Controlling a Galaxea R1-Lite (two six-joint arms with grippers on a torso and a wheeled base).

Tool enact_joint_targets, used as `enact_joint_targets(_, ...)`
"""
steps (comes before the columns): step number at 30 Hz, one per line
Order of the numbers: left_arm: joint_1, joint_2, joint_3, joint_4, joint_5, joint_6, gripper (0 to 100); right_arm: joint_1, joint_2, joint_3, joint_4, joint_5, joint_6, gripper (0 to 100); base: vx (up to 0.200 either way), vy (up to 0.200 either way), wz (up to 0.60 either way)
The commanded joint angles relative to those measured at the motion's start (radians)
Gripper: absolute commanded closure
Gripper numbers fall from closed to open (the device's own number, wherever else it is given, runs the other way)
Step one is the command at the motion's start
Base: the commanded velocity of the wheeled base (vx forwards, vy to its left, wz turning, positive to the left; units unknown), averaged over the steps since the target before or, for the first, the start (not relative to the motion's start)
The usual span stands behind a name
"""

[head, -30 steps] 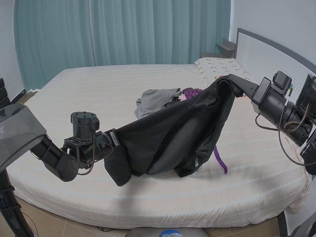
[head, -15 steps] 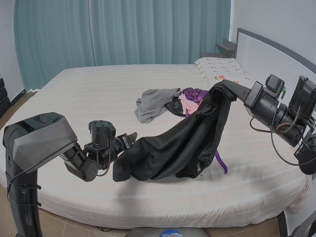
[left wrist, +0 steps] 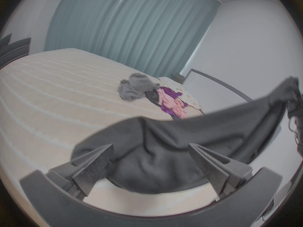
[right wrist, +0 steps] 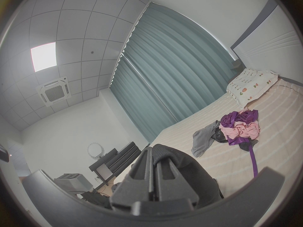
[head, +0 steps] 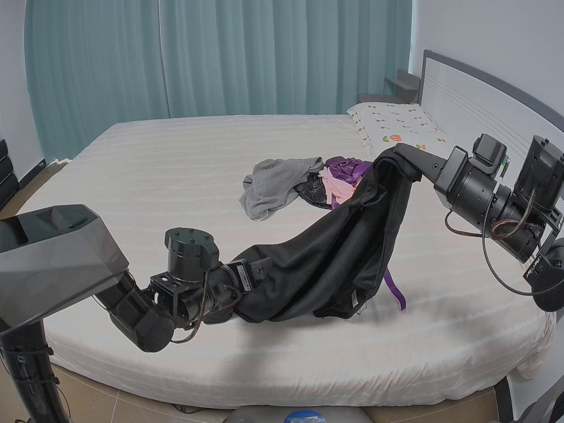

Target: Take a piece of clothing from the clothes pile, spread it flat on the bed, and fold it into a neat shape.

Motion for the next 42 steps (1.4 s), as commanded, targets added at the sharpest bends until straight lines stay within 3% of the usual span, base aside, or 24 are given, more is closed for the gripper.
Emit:
enact_joint_targets(1,-0.107,-0.038,0.062,0.005,-0.009,0.004,0,0.002,0.001,0.0,0.0,0.0,-0.001,100,0.0,0.0,0.0)
enact_joint_targets(11,-0.135,0.116,-0.013,-0.001,0.005,0.044,0,0.002,-0.01,-0.001,0.0,-0.001,-0.001,100,0.0,0.0,0.0)
enact_joint_targets(27,-0.133,0.179,-0.068,-0.001,0.037,0.054,0,0.003,-0.011,-0.017,0.0,-0.001,-0.001,100,0.0,0.0,0.0)
enact_joint_targets(42,-0.069,0.311,-0.181,0.004,0.163,0.054,0,0.011,-0.024,-0.018,-0.008,-0.001,-0.001,100,0.0,0.0,0.0)
